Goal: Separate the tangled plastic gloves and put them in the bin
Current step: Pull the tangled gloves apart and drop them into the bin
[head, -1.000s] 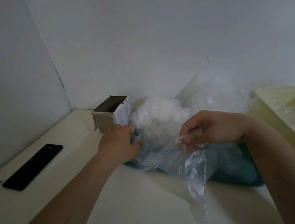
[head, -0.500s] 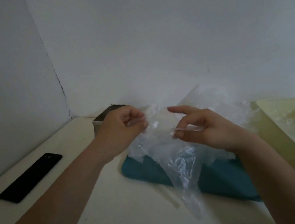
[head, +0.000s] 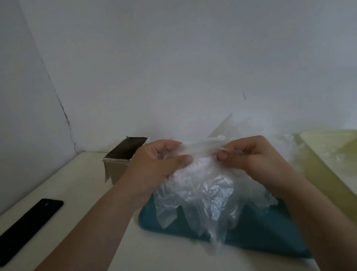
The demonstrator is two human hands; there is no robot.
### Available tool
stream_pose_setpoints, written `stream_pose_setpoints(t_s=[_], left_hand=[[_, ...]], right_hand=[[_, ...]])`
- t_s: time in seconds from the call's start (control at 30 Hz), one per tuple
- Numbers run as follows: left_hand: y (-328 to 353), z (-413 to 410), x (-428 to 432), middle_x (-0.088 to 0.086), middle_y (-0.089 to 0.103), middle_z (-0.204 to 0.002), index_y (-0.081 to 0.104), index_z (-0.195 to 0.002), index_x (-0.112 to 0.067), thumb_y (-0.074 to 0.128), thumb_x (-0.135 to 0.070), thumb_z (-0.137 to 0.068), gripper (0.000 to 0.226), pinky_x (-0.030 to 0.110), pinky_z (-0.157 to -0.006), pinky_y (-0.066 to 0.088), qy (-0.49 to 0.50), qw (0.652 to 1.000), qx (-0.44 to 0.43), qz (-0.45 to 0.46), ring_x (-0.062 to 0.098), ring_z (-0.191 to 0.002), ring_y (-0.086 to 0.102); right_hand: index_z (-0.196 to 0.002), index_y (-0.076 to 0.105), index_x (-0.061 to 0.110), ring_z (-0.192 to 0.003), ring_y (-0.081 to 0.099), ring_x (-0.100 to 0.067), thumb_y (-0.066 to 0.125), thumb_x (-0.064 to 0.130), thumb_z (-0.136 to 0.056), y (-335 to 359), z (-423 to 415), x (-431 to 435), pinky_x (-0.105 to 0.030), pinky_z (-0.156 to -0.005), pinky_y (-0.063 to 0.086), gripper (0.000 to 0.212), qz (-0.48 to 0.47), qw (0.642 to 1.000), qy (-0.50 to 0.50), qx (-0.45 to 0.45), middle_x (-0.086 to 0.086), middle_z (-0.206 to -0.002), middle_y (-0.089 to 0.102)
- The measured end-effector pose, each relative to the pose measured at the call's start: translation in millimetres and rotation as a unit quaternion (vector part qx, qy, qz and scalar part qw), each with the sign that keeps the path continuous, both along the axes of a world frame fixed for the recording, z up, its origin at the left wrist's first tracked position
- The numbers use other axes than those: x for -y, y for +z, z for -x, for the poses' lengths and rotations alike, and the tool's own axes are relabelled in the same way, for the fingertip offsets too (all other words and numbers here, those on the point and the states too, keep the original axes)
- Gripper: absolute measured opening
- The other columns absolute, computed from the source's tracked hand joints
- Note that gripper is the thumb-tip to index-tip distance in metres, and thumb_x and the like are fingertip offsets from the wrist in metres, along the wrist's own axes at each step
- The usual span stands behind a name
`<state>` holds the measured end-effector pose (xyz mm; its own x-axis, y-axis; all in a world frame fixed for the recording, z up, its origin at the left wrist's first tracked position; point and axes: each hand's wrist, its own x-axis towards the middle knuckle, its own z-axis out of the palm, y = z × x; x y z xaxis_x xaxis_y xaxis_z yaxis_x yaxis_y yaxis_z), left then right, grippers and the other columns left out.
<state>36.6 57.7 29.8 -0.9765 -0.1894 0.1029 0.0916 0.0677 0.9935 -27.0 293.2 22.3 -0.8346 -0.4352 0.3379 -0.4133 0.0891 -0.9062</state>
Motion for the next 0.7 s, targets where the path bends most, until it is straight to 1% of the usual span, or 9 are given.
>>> stream_pose_setpoints(t_s=[0.1,0.2,0.3,0.37,0.43,0.5,0.53,0.6,0.7], left_hand=[[-2,3,11,0.005,0.077,-0.105,0.078,-0.111,-0.010,0.092,-0.018,-0.066,0.048,0.024,-0.057,0.054,0.015,0.999,0.027,-0.023,0.016,-0.066,0.065],[0,5,21,0.003,0.074,-0.087,0.076,-0.106,-0.003,0.088,-0.010,-0.077,0.032,0.021,-0.048,0.049,0.059,0.997,0.030,-0.044,0.010,-0.054,0.059],[11,2,33,0.000,0.073,-0.078,0.077,-0.096,-0.007,0.088,-0.013,-0.081,0.020,0.024,-0.052,0.052,0.122,0.992,0.000,-0.010,0.011,-0.057,0.061],[25,-5,39,-0.001,0.072,-0.075,0.078,-0.093,-0.012,0.084,-0.013,-0.086,0.009,0.025,-0.057,0.055,0.115,0.993,-0.022,-0.017,0.013,-0.062,0.062],[41,-18,45,0.005,0.074,-0.083,0.080,-0.091,-0.015,0.081,-0.012,-0.088,0.005,0.031,-0.068,0.058,0.081,0.996,-0.036,-0.031,0.021,-0.073,0.067],[56,-29,49,0.006,0.078,-0.088,0.082,-0.088,-0.019,0.080,-0.009,-0.088,0.010,0.034,-0.074,0.058,0.072,0.995,-0.063,0.006,0.023,-0.080,0.069],[62,-34,49,0.004,0.079,-0.088,0.081,-0.087,-0.019,0.080,-0.008,-0.088,0.012,0.031,-0.071,0.058,0.072,0.994,-0.081,0.030,0.021,-0.079,0.070],[76,-45,44,0.004,0.080,-0.088,0.080,-0.090,-0.017,0.080,-0.006,-0.088,0.011,0.029,-0.065,0.059,0.052,0.991,-0.106,0.064,0.019,-0.076,0.072],[97,-58,34,0.010,0.080,-0.089,0.077,-0.096,-0.009,0.080,-0.010,-0.085,0.011,0.034,-0.065,0.058,-0.047,0.986,-0.113,0.112,0.019,-0.072,0.072]], right_hand=[[-0.086,0.078,-0.003,-0.076,0.067,-0.032,0.077,0.018,-0.089,-3,8,-6,-0.039,-0.075,0.053,0.021,-0.005,0.998,-0.063,0.028,-0.032,-0.087,0.071],[-0.082,0.081,0.008,-0.079,0.075,-0.036,0.070,0.014,-0.093,-6,13,-4,-0.049,-0.082,0.063,0.017,-0.030,0.989,-0.141,0.040,-0.013,-0.077,0.077],[-0.081,0.077,0.006,-0.074,0.073,-0.036,0.067,0.024,-0.095,-12,16,0,-0.055,-0.080,0.061,0.025,-0.093,0.977,-0.191,0.002,-0.011,-0.072,0.075],[-0.083,0.077,0.009,-0.076,0.074,-0.033,0.066,0.028,-0.095,-13,15,2,-0.049,-0.079,0.063,0.025,-0.101,0.973,-0.207,-0.006,-0.009,-0.077,0.076],[-0.091,0.078,0.015,-0.099,0.073,-0.027,0.065,0.030,-0.097,-10,13,7,-0.040,-0.089,0.058,0.020,-0.127,0.962,-0.238,-0.042,-0.004,-0.104,0.078],[-0.107,0.078,0.012,-0.129,0.059,-0.022,0.065,0.032,-0.098,-7,9,11,-0.039,-0.106,0.050,0.025,-0.170,0.939,-0.281,-0.104,-0.001,-0.144,0.059],[-0.110,0.078,0.014,-0.137,0.051,-0.021,0.065,0.032,-0.099,-6,5,14,-0.040,-0.110,0.047,0.025,-0.182,0.927,-0.300,-0.136,0.000,-0.154,0.050],[-0.109,0.078,0.018,-0.142,0.044,-0.020,0.066,0.030,-0.098,2,-4,21,-0.038,-0.108,0.044,0.020,-0.188,0.904,-0.325,-0.206,0.002,-0.157,0.045],[-0.108,0.077,0.018,-0.122,0.060,-0.016,0.066,0.029,-0.098,18,-8,25,-0.033,-0.101,0.050,0.018,-0.155,0.917,-0.305,-0.206,0.002,-0.135,0.065]])
